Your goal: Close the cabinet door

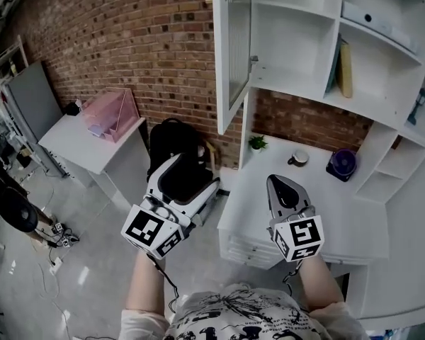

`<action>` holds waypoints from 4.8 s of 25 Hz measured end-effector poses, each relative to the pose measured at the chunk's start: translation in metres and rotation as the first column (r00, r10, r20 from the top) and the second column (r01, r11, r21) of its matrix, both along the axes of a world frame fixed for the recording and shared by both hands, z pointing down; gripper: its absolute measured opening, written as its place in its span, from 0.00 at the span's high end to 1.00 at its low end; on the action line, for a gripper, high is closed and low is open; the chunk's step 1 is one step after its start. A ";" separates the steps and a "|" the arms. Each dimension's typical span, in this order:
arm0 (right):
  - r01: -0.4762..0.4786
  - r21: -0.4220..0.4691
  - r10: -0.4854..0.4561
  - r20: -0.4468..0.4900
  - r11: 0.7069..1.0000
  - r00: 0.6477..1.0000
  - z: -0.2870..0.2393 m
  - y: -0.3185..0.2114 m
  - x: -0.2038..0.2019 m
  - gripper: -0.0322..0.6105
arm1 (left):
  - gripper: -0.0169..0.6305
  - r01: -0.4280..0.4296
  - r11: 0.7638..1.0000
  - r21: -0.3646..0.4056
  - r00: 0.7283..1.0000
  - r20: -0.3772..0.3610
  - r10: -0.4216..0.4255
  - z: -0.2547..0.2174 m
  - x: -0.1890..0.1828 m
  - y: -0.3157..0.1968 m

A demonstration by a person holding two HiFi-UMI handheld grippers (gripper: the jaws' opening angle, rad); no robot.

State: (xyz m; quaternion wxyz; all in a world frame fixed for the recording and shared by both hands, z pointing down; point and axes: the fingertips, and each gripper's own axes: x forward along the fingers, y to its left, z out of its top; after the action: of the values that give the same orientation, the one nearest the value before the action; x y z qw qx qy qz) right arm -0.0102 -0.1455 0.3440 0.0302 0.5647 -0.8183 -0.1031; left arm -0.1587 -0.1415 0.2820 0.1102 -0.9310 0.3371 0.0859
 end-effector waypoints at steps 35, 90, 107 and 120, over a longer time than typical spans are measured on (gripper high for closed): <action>-0.201 0.122 0.202 0.008 0.972 0.979 -0.113 -0.129 -0.062 0.93 | 0.43 -0.565 0.799 0.204 0.791 -0.142 0.596 -0.243 0.000 -0.161; -0.338 0.062 0.334 0.066 0.939 0.940 -0.095 -0.115 0.157 0.93 | 0.82 -0.641 0.715 0.279 0.705 -0.156 0.692 -0.302 0.208 -0.126; -0.224 0.025 0.223 0.024 0.974 0.974 -0.075 -0.146 0.275 0.93 | 0.83 -0.415 0.867 0.277 0.868 -0.166 0.468 -0.297 0.340 -0.175; -0.143 0.032 0.142 0.019 0.989 0.990 -0.072 -0.183 0.318 0.93 | 0.83 -0.273 0.914 0.299 0.929 -0.165 0.332 -0.299 0.389 -0.213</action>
State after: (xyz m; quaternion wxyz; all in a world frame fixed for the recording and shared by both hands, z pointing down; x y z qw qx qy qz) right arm 0.3079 -0.3281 0.2716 0.0211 0.6230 -0.7742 -0.1095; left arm 0.2301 -0.3549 -0.0172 0.1849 -0.9337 0.1830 0.2460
